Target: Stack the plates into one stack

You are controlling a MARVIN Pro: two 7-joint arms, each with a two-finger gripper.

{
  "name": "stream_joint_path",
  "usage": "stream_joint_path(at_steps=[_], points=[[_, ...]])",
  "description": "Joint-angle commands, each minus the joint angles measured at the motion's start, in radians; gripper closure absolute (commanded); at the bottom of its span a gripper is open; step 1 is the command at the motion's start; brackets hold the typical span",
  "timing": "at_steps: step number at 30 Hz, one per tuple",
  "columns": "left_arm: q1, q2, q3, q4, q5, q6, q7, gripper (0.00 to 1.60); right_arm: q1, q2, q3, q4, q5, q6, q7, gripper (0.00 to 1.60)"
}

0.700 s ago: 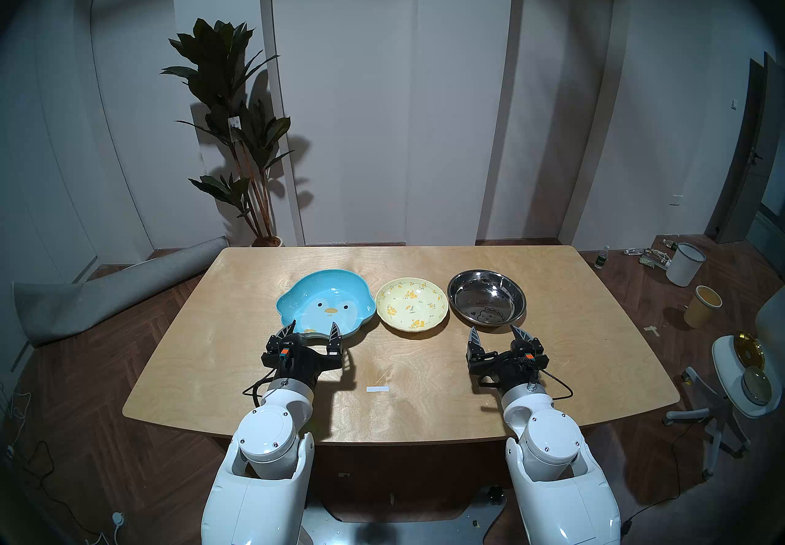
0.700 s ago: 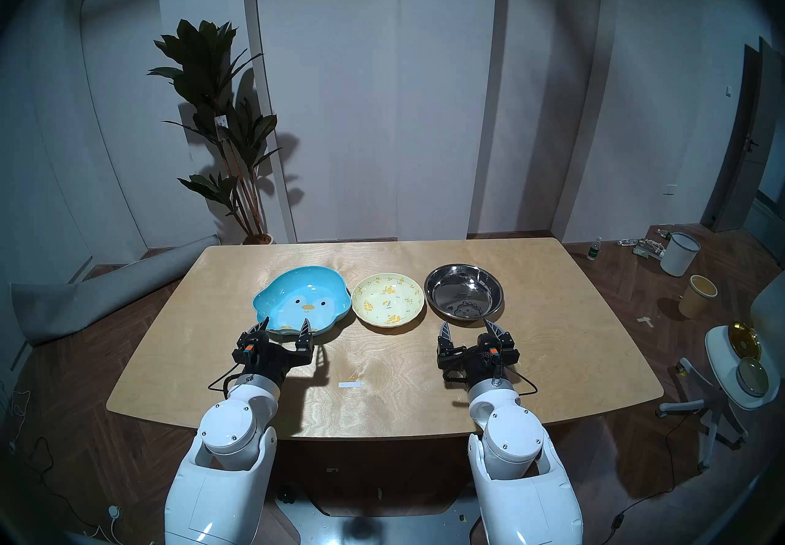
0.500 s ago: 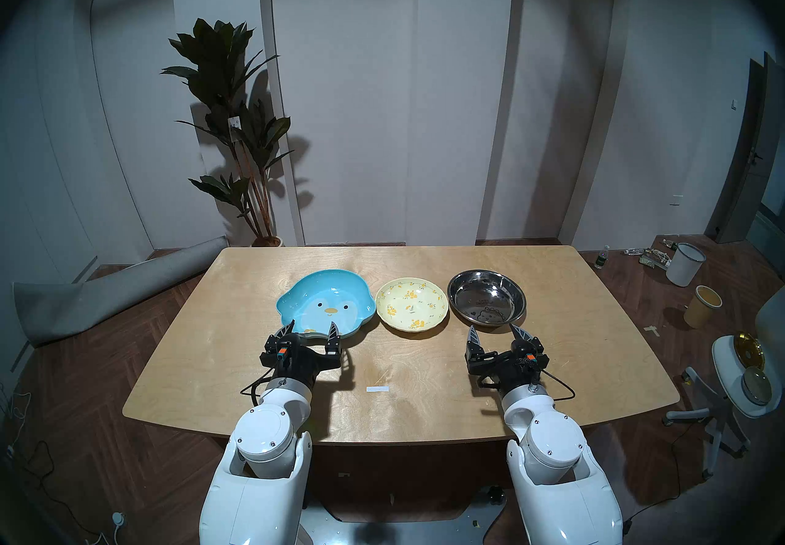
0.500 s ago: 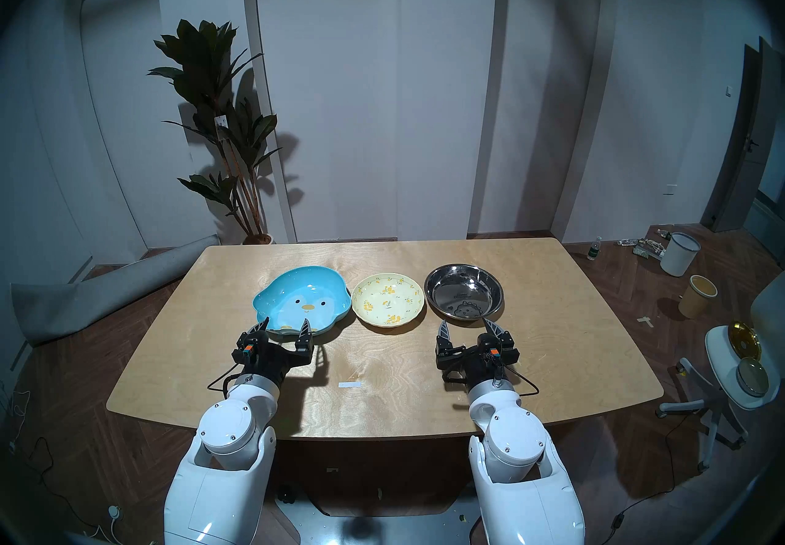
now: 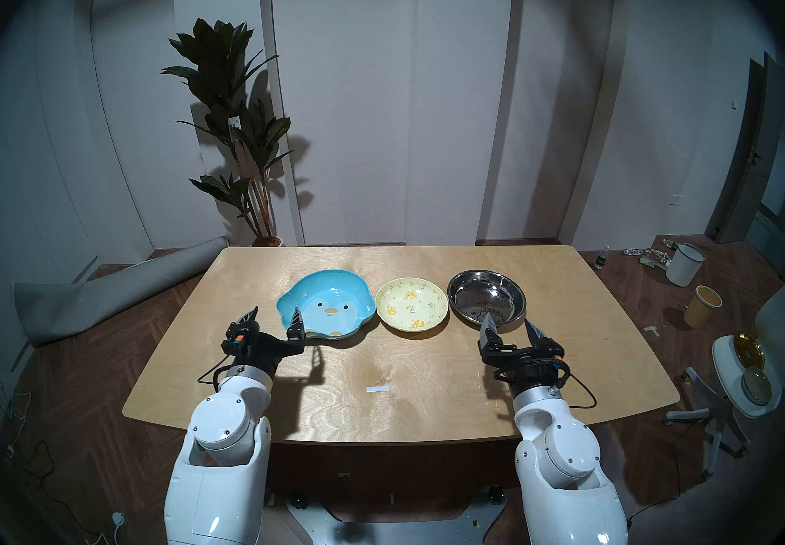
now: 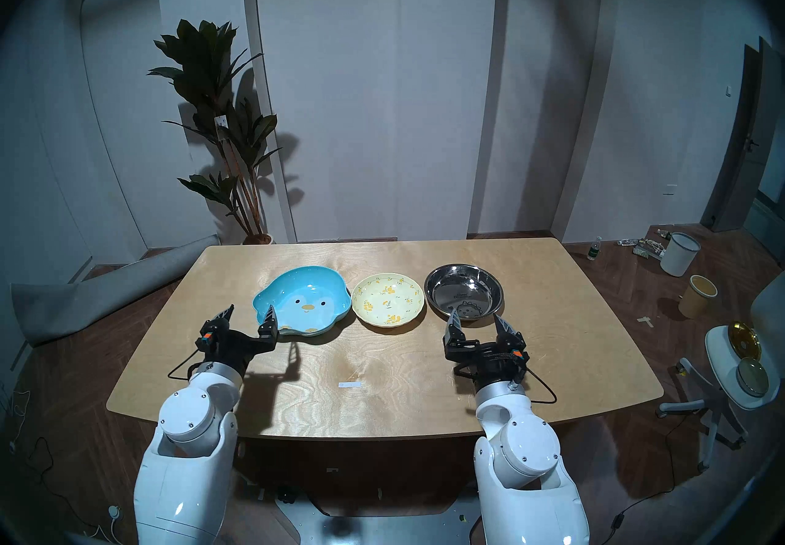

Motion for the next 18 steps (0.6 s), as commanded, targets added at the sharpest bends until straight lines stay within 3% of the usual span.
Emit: stream_joint_path(at_steps=[1, 7, 12, 18], points=[[-0.049, 0.029, -0.039, -0.008, -0.022, 0.001, -0.015, 0.0, -0.046, -0.037, 0.049, -0.057, 0.193, -0.013, -0.03, 0.0], [-0.072, 0.035, -0.051, 0.002, -0.044, 0.024, -0.032, 0.0, -0.025, -0.045, 0.07, -0.069, 0.424, -0.005, -0.103, 0.0], [-0.078, 0.036, -0.05, 0.001, -0.051, 0.044, -0.038, 0.0, -0.013, -0.049, 0.08, -0.111, 0.541, 0.017, -0.156, 0.0], [-0.081, 0.027, -0.049, -0.001, -0.056, 0.057, -0.032, 0.0, -0.009, -0.048, 0.075, -0.153, 0.622, 0.032, -0.25, 0.0]])
